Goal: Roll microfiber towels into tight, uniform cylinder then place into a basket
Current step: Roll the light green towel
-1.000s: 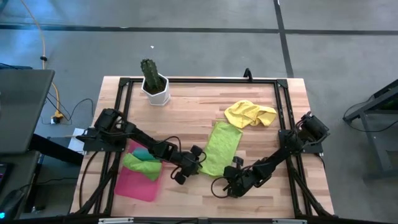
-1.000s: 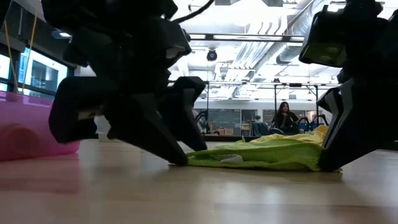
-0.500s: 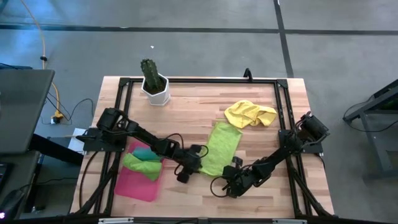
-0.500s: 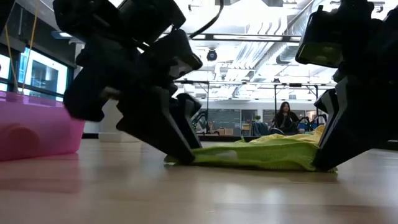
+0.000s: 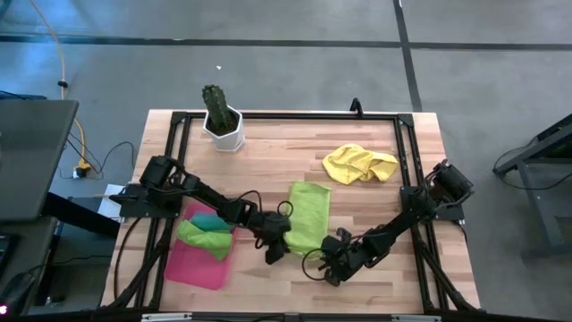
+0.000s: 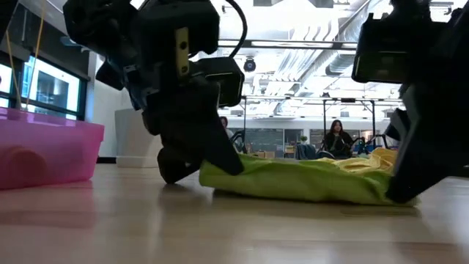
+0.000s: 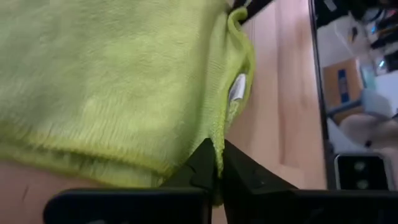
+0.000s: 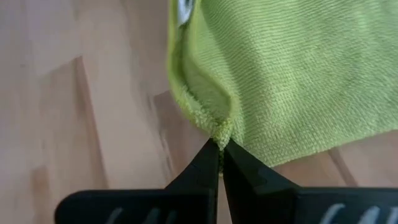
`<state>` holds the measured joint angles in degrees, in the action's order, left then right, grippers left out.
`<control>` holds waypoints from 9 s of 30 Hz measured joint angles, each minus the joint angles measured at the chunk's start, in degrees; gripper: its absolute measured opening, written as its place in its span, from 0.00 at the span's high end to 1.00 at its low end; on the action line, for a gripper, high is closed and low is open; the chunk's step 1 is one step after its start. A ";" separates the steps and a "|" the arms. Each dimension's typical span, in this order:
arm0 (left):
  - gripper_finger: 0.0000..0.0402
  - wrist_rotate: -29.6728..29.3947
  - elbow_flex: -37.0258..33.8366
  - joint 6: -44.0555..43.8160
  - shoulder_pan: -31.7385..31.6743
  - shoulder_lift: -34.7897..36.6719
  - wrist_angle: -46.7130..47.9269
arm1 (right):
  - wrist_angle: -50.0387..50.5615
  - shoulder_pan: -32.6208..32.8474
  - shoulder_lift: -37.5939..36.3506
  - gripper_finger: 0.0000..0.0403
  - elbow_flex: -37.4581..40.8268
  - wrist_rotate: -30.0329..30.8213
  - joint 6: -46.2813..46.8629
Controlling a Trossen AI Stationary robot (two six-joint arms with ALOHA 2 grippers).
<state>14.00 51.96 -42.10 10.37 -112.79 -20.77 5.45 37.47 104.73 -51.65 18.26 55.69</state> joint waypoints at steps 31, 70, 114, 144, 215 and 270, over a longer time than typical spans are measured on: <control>0.85 -4.44 0.26 -27.16 -0.35 0.80 3.50 | 9.41 -5.73 -4.15 0.97 0.08 -2.71 8.74; 0.75 -12.72 0.39 -26.41 -0.50 0.79 9.20 | -2.27 -3.97 -7.29 0.73 -0.12 2.39 -42.77; 0.75 -13.43 0.57 32.33 3.72 12.92 9.91 | 4.55 -6.08 -1.71 0.73 -0.03 -1.13 -28.51; 0.53 -31.61 0.80 53.22 4.36 2.38 6.94 | 2.70 -9.01 -1.68 0.73 -0.01 -1.18 -28.07; 0.98 2.04 0.76 3.24 3.54 5.22 14.76 | -8.09 -22.82 -1.71 1.00 -0.03 -32.39 -23.61; 0.98 -2.69 0.79 3.23 5.81 5.33 19.54 | -21.34 -7.95 3.70 0.61 -0.03 -5.86 -60.69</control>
<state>11.31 52.75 -38.87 16.19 -107.46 -1.23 -15.90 29.52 108.42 -51.68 12.39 -4.99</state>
